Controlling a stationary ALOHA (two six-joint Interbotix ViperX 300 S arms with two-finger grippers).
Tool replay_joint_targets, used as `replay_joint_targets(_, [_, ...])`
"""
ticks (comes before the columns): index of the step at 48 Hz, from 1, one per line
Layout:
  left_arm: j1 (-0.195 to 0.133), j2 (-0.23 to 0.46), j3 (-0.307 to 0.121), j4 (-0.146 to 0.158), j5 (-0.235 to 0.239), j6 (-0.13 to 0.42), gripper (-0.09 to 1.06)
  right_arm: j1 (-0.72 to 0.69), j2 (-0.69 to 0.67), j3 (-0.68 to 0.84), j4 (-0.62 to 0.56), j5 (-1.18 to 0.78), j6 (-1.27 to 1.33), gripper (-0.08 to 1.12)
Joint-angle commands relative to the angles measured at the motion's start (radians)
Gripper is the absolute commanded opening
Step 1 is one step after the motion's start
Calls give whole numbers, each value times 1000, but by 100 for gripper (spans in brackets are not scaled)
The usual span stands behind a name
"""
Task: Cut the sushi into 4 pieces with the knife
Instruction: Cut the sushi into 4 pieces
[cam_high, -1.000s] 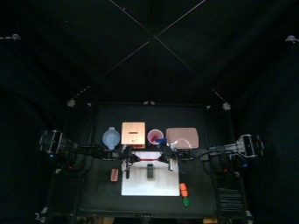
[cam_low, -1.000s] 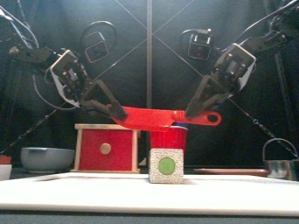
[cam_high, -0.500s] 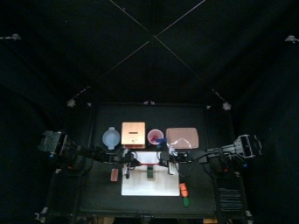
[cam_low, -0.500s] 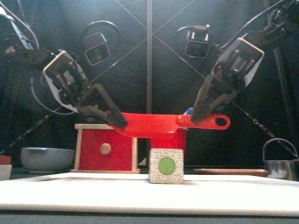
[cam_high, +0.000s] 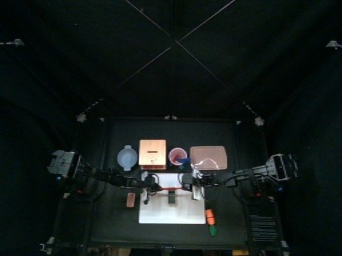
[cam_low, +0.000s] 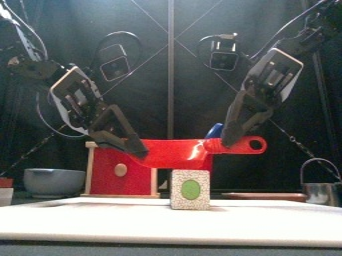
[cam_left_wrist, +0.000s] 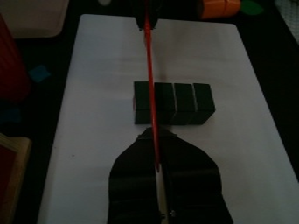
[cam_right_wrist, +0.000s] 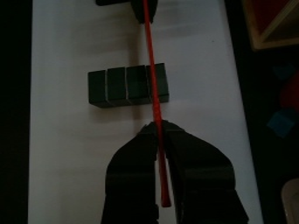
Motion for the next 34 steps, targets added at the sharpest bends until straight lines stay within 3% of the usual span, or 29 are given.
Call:
replay_joint_targets(1, [-2,0,-25,-2,20,0,20,0,0,-34,0,2,3,7])
replay_joint_targets(9, [-6,8,-37,0,46,0,20,6,17,-40,-6,23,3,7])
replay_joint_targets(34, [-6,74,-60,0,46,0,20,3,38,-35,-15,31,3,7])
